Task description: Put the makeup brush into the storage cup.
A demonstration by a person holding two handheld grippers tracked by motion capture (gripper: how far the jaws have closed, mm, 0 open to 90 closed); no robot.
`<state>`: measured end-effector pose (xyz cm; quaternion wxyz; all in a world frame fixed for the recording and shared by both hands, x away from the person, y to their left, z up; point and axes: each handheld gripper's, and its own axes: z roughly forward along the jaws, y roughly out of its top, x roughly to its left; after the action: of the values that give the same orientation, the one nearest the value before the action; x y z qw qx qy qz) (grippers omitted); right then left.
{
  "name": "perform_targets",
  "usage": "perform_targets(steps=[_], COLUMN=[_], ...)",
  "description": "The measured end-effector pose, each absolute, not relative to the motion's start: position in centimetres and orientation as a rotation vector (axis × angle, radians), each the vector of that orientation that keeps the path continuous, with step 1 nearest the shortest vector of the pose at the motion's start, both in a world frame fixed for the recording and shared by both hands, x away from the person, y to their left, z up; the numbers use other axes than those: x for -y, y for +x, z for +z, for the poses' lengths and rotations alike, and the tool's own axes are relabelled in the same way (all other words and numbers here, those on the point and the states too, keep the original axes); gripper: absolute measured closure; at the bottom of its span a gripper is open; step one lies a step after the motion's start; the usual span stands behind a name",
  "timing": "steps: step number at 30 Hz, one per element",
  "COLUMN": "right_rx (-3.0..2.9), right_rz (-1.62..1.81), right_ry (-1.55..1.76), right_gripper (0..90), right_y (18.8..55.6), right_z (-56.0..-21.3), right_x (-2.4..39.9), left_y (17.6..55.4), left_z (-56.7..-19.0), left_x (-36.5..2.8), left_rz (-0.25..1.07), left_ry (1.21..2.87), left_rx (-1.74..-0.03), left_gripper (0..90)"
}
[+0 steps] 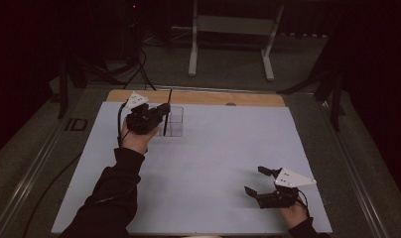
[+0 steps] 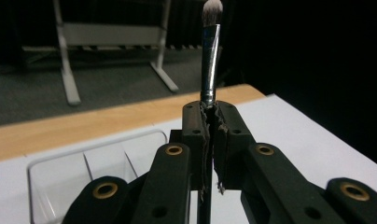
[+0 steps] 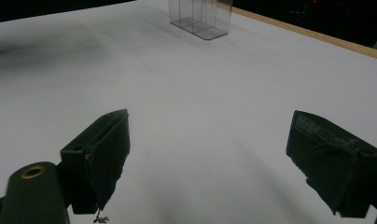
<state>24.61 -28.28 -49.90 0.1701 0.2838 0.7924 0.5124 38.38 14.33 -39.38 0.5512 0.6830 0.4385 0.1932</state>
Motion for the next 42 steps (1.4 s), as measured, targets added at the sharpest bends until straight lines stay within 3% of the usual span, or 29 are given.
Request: perform_targets(steps=[19, 42], right_rx=[-2.248, -2.252], right_rz=[1.462, 1.463], right_ry=[0.803, 0.799], right_gripper=[13.5, 13.5], right_y=[24.5, 24.5], right_z=[-49.8, -49.8], right_x=[28.2, 28.2], left_y=[40.5, 43.8], left_z=[-37.8, -40.6], left_x=[-14.1, -14.0], left_rz=[0.541, 0.662], left_ry=[1.473, 1.387], left_rx=[-0.969, -0.857], left_gripper=[85.6, 85.4])
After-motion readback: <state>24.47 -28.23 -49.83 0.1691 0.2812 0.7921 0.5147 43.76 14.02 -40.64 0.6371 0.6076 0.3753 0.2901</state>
